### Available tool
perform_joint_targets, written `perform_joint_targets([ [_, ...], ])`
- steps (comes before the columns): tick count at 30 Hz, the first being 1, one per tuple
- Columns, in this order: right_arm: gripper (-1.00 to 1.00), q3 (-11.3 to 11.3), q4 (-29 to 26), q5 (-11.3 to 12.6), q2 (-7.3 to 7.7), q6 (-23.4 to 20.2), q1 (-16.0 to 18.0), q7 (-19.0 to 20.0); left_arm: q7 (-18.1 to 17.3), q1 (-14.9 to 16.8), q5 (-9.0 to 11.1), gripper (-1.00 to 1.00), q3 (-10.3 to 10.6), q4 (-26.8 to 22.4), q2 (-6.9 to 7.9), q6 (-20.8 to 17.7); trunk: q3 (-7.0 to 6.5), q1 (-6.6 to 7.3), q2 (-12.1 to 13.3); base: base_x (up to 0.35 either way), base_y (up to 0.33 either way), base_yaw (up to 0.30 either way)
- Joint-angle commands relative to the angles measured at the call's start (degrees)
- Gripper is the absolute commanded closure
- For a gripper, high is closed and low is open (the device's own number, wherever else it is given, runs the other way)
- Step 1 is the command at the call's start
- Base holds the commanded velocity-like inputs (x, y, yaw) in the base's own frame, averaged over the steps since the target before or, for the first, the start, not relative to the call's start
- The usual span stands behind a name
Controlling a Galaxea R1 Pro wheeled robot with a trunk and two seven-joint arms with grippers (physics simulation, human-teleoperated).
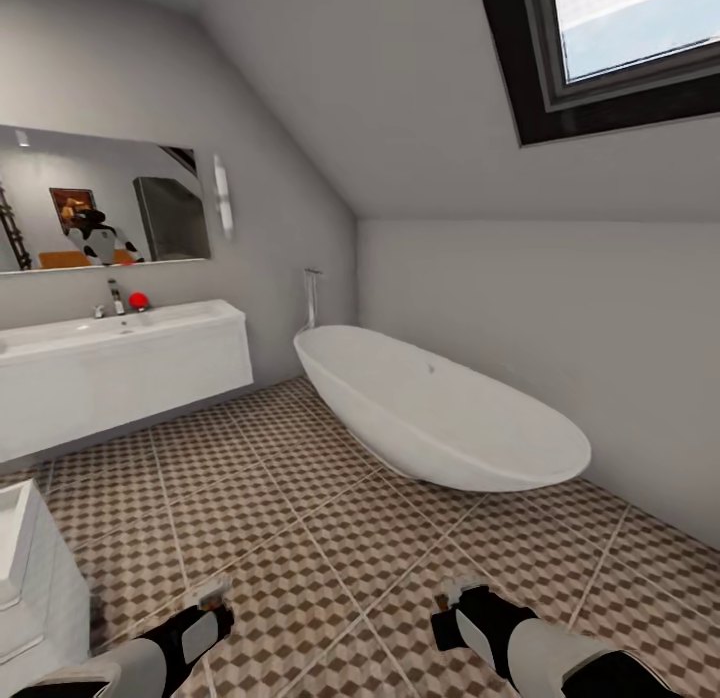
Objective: Take the four mousetraps from the cabinet in the bathroom and place them on the bathroom floor. Make sure all four end up on the same floor surface, and ensure that at least two of them are either under or directly next to the same bathroom sink.
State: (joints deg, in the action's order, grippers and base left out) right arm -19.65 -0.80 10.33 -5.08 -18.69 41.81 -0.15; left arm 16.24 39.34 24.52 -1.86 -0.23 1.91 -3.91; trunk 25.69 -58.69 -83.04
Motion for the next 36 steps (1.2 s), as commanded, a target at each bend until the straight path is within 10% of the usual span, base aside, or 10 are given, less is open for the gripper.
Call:
perform_joint_targets([
  [1, 1.0, -0.5, -0.1, 0.6, 0.0, -0.3, 0.0, 0.0, 0.2, 0.0, 0.0, 1.0, -0.1, 0.0, 0.01, -0.2, 0.06, -0.03, 0.0, 0.322, 0.0, 0.0],
  [36, 1.0, -0.6, -0.1, 0.4, -0.11, -0.3, 0.0, -0.5, 0.2, 0.0, 0.1, 1.0, -0.2, 0.0, 0.02, -0.2, 0.06, -0.03, 0.0, 0.322, 0.0, 0.197],
])
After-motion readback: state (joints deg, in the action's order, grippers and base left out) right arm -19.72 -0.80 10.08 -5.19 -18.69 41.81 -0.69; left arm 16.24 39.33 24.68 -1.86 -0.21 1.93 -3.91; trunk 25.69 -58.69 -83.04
